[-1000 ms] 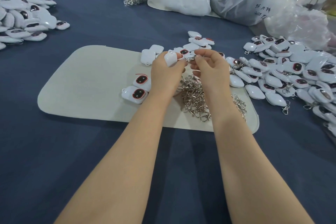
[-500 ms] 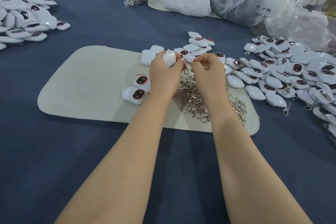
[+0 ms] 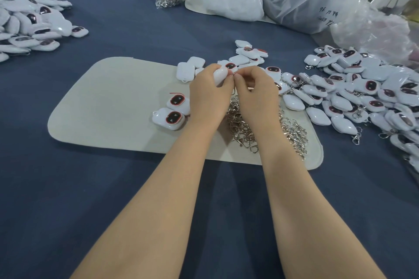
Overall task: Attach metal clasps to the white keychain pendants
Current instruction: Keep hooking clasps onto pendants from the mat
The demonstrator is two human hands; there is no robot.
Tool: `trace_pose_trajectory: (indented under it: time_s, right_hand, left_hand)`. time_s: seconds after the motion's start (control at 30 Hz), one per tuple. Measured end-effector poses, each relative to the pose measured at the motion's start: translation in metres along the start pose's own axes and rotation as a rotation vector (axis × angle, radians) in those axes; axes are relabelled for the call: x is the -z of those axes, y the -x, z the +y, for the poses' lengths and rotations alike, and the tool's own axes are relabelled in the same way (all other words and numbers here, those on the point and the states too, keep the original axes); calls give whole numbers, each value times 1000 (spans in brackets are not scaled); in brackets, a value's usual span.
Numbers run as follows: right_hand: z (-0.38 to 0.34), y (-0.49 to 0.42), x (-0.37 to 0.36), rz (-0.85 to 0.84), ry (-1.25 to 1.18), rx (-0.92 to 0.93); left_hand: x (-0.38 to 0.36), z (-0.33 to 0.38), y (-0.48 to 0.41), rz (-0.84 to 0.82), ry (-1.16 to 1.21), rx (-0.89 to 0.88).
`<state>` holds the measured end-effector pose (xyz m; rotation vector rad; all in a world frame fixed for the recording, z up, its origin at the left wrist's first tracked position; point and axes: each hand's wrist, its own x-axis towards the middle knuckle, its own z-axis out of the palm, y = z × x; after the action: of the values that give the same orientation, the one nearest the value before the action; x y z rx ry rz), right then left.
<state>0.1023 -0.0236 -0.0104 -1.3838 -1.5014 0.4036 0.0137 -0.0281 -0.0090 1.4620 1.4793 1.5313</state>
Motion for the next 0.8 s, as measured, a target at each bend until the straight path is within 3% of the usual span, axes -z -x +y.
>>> trace_pose_trajectory:
  time_s: [0.23,0.5,0.67,0.8]
  right_hand:
    - [0,2,-1,-4,49,33]
    - [2,-1,-2,-7,-4,-17]
    - [2,-2,-2,24,-68,-52]
    - [1,-2,-2,7,-101,-67]
  left_hand:
    - [-2,-2,0,-13,-83,11]
    - [-1,1,1,11,-5,7]
    - [1,4,-2,-4,117,98]
    - [0,2,-1,-24,67,107]
